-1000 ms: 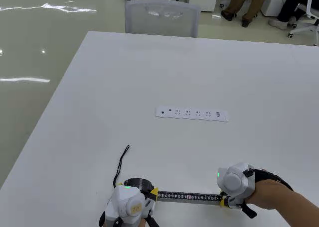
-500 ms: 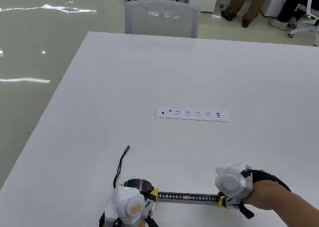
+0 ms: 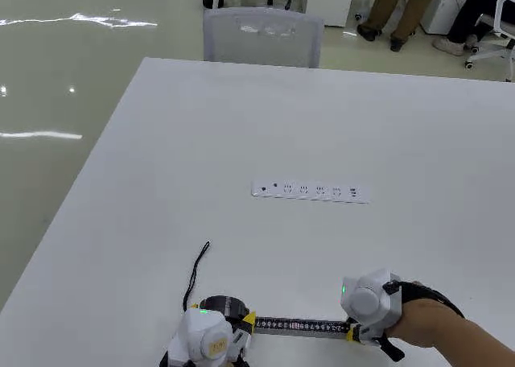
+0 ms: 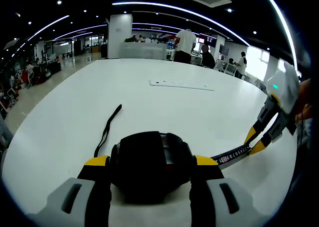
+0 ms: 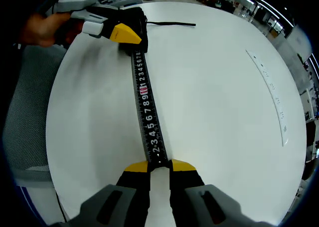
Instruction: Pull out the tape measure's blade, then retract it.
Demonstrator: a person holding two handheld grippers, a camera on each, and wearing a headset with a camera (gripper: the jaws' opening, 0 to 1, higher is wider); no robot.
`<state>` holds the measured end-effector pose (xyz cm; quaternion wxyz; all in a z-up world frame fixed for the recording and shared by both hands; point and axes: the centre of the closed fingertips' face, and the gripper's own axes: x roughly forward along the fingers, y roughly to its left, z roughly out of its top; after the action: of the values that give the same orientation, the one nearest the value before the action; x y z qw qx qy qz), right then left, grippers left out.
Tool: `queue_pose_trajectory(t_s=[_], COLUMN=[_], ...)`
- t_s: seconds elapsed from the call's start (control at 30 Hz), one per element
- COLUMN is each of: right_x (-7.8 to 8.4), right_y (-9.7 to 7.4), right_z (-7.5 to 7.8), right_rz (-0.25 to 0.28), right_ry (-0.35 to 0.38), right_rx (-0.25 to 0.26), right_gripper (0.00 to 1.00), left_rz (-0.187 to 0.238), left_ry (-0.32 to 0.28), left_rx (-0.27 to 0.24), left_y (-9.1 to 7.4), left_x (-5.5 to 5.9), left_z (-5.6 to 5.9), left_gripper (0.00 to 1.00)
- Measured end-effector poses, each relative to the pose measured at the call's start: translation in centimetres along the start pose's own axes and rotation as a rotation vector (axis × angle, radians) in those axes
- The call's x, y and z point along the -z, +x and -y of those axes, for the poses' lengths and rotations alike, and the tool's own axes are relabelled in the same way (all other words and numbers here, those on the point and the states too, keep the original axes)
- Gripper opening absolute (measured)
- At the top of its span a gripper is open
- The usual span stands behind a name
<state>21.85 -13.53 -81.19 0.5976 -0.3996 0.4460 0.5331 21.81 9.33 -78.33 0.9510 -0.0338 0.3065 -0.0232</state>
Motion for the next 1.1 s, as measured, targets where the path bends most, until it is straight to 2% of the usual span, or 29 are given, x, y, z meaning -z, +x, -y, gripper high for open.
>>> queue_pose_trajectory(t_s=[0.57, 0.93, 1.1], right_x=[-1.4, -2.7, -2.7], right_y=[0.5, 0.5, 0.8], right_z=[0.0, -0.6, -0.4], right_rz=[0.018, 0.027, 0.025], right_ry=[-0.002, -0.011, -0.016], right_rx=[-0.002, -0.007, -0.007], right_gripper=[0.13, 0.13, 0.13], left_rz=[-0.006, -0.01, -0.013], left_ry=[-0.008, -0.014, -0.014], left_rx=[0.016, 0.022, 0.025], left_y=[0.2, 0.0, 0.1], left_x=[0.2, 0.1, 0.2], left_z=[-0.1, 0.1, 0.0], left_gripper=[0.6, 0.6, 0.6])
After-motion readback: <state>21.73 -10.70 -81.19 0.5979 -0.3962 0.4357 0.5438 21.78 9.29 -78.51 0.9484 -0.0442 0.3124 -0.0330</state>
